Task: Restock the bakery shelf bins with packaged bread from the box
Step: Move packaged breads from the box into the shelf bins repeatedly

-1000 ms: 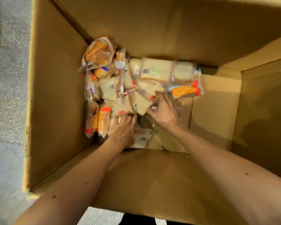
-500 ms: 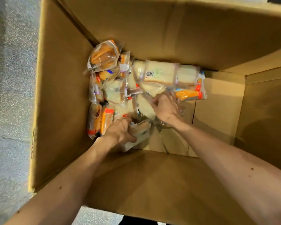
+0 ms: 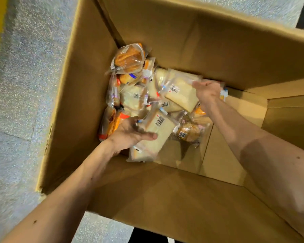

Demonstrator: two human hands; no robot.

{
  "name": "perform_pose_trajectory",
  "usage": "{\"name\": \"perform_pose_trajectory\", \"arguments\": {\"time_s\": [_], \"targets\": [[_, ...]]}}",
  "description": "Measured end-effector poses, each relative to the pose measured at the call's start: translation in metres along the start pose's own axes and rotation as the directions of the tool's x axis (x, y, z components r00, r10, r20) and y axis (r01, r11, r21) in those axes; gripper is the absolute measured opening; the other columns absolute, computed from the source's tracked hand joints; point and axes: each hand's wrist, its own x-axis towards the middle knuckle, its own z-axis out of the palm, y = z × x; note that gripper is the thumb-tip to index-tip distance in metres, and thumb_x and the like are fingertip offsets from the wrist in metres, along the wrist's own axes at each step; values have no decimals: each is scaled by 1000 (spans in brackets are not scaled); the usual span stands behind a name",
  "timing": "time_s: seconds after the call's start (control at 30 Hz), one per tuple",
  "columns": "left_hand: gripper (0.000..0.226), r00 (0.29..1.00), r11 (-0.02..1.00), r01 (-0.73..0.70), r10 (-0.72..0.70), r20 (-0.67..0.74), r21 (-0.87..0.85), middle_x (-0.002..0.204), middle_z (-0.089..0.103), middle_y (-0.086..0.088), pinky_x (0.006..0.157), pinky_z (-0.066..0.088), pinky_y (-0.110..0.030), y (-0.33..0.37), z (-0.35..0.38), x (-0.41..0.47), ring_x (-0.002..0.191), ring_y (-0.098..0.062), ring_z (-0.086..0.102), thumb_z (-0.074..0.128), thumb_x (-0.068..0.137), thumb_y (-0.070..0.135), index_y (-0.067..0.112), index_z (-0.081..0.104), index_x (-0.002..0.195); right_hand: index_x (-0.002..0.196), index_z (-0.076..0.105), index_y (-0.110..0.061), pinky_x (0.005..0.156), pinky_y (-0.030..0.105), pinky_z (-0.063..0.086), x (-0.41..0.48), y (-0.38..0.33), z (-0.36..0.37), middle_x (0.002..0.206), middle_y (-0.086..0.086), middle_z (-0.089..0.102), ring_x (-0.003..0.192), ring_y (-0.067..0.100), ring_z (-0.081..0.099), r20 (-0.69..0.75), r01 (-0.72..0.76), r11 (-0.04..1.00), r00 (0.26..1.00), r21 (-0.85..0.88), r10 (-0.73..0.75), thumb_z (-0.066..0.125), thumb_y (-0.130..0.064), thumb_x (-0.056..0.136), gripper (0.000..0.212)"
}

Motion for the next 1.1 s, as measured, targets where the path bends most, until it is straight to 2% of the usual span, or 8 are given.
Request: {"name": "perform_pose_trajectory", "arguments": {"time_s": [0.1, 0.3, 0.37, 0.47, 0.63, 0.83, 0.97, 1.1], "targets": [[99, 997, 998, 20, -24, -75, -62, 112, 61, 8, 105, 41, -25, -6, -6, 0, 116, -8, 55, 92, 61, 35, 14, 42, 144, 100, 58, -17, 77, 27, 48, 3, -5, 15, 103, 1, 61, 95, 20, 62, 10, -38, 999, 999, -34, 38, 79, -32, 84, 31], [116, 977, 992, -44, 18, -212, -120, 126, 56, 4, 102, 42, -28, -2, -7, -11, 115, -14, 54, 92, 57, 41, 13, 32, 151, 142, 37, 0, 98, 48, 54, 24, 2, 35, 122, 6, 66, 113, 21, 64, 314, -139, 986, 944, 88, 104, 101, -49, 15, 150], [124, 971, 987, -45, 7, -240, -152, 132, 59, -3, 105, 45, -34, 1, -5, -17, 117, -18, 59, 91, 45, 48, 14, 35, 150, 130, 57, 0, 99, 48, 54, 26, 8, 36, 111, 8, 73, 105, 21, 70, 389, -155, 982, 915, 111, 101, 102, -41, 21, 125], [76, 969, 968, -52, -10, -247, -244, 115, 72, -3, 98, 53, -36, 3, -1, -28, 104, -16, 69, 91, 55, 32, 16, 57, 121, 125, 50, -3, 89, 39, 58, 4, 3, 32, 106, 10, 73, 94, 16, 71, 395, -142, 984, 914, 108, 89, 100, -25, 47, 95], [46, 970, 920, -94, -2, -244, -382, 106, 76, -3, 94, 56, -37, 4, 7, -50, 99, -17, 73, 83, 75, 12, 12, 63, 117, 113, 50, -8, 37, 20, 41, -35, 5, 10, 70, 8, 66, 42, 10, 54, 403, -63, 990, 915, 129, 6, 86, -7, 72, 54], [43, 983, 894, -84, 3, -181, -440, 112, 75, -5, 95, 54, -46, 20, 18, -90, 100, -22, 72, 80, 80, 17, 14, 64, 120, 91, 67, -8, 45, 22, 52, -113, 9, -75, 75, 5, 71, 61, 11, 65, 588, -206, 946, 809, 249, 21, 71, -1, 87, 8], [48, 989, 885, -93, 29, -146, -455, 96, 78, 4, 87, 55, -39, 43, 28, -123, 88, -15, 75, 83, 78, 23, 19, 57, 118, 99, 70, -16, 82, 39, 60, -164, 14, -117, 100, 8, 76, 88, 19, 73, 656, -273, 871, 751, 409, -72, 68, 1, 83, 23], [42, 988, 878, -141, 150, -17, -457, 112, 74, -11, 80, 61, -38, 71, 31, -152, 100, -24, 72, 76, 79, 18, 10, 65, 119, 125, 61, -7, 67, 40, 61, -211, 5, -147, 110, 14, 73, 98, 29, 71, 625, -222, 863, 770, 454, -131, 70, -2, 83, 43]]}}
